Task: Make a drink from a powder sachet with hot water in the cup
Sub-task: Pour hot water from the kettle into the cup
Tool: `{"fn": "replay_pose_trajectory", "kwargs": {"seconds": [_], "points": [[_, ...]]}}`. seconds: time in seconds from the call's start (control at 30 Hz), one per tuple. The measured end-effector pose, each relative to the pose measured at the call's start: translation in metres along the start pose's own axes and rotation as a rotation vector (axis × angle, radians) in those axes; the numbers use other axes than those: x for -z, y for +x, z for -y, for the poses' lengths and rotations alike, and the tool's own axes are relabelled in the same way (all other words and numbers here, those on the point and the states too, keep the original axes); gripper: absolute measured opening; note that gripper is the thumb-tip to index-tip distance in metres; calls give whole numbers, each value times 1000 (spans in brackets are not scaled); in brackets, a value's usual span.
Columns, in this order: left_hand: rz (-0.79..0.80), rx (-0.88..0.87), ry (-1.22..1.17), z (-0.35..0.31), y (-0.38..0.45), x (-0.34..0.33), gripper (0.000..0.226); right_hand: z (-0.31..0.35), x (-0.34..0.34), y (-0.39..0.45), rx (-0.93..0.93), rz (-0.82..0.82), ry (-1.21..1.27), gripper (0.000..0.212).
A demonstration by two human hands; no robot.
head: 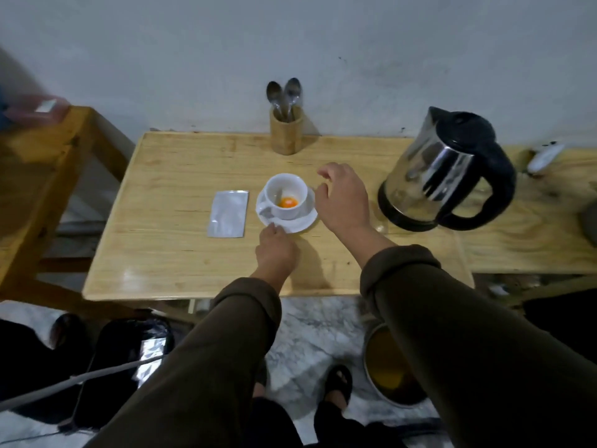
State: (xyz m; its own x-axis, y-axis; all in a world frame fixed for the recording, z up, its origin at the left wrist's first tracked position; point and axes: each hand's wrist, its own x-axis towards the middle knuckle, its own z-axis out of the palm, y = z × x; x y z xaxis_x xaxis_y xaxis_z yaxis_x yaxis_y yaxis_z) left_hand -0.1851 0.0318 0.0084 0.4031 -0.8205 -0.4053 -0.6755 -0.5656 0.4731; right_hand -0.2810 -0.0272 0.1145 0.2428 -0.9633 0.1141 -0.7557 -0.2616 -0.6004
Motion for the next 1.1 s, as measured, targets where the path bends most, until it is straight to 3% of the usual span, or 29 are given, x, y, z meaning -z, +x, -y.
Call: {"fn": "replay_pose_trajectory", "kwargs": {"seconds": [0.33,0.6,0.83,1.0,1.1], "points": [[-31,122,102,-19,25,-31,60,-90,99,4,13,-347,-253,33],[-76,188,68,-26,31,-38,60,-136,126,2,-181,-372,-293,48],[-127,251,-68,-29,32,-43,57,-150,132,7,-408,-312,-9,68],[-167,230,-107,-39,20,-36,49,-157,146,20,-645,-304,355,39],[-259,287,-302,-47,15,-30,56,-155,150,25,-682,-260,402,30]]}}
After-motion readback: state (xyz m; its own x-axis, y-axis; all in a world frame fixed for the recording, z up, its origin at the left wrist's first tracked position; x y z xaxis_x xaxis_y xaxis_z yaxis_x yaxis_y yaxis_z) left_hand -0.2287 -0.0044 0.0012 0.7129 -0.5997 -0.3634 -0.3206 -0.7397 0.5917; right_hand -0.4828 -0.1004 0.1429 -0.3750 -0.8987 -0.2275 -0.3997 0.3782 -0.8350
